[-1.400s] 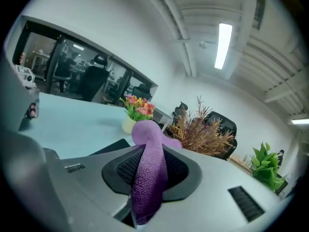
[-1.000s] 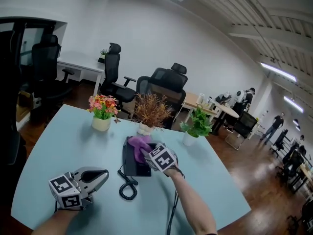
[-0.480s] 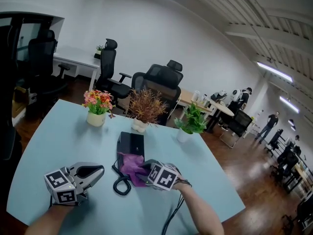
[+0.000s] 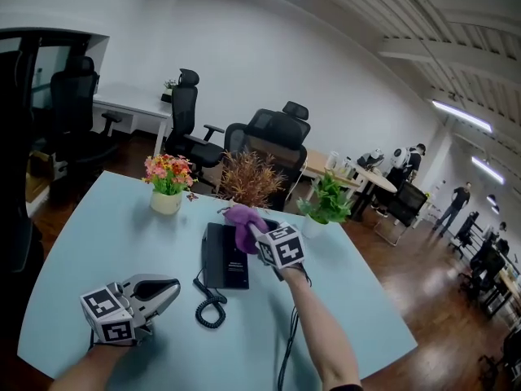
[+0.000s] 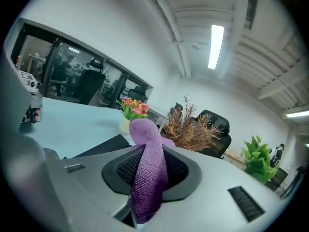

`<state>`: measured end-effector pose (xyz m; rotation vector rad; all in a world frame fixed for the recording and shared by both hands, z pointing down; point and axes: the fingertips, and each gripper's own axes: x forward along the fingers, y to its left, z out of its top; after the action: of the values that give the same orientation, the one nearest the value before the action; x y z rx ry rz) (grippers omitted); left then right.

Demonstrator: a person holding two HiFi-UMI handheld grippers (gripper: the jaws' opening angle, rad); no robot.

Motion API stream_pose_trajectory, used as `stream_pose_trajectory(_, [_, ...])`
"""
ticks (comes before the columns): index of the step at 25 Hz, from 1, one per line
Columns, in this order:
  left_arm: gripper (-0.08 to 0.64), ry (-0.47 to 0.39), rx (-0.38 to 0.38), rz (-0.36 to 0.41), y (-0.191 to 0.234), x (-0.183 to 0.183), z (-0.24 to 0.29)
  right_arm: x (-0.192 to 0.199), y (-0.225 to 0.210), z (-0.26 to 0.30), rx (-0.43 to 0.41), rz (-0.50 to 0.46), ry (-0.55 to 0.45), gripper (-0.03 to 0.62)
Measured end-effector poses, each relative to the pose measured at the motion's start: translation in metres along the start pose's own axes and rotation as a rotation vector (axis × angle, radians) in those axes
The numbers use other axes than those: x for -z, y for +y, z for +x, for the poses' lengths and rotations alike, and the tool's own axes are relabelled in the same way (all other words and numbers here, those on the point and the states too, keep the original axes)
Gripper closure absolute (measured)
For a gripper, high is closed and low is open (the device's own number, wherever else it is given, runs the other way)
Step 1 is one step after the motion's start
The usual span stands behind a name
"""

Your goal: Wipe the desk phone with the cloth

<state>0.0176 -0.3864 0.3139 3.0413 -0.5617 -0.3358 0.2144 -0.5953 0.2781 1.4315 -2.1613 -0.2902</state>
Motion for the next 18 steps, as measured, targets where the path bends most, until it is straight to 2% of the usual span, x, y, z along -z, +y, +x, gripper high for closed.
stream_pose_trajectory(5, [0.546,-0.003,0.003,0.009,0.004,0.0,0.002,0.035,0.012,0.033,-0.026,-0.068,0.127,0.526])
stream_pose_trajectory(10, [0.546,0.009,-0.007,0.017,0.003,0.0,-0.003,0.04,0.044,0.016,-0.118,-0.149,0.161,0.526])
stream_pose_trajectory(18, [0.546,0.018,0.009,0.019,-0.001,0.002,0.0,0.081,0.106,-0.041,-0.28,-0.271,0.237,0.526])
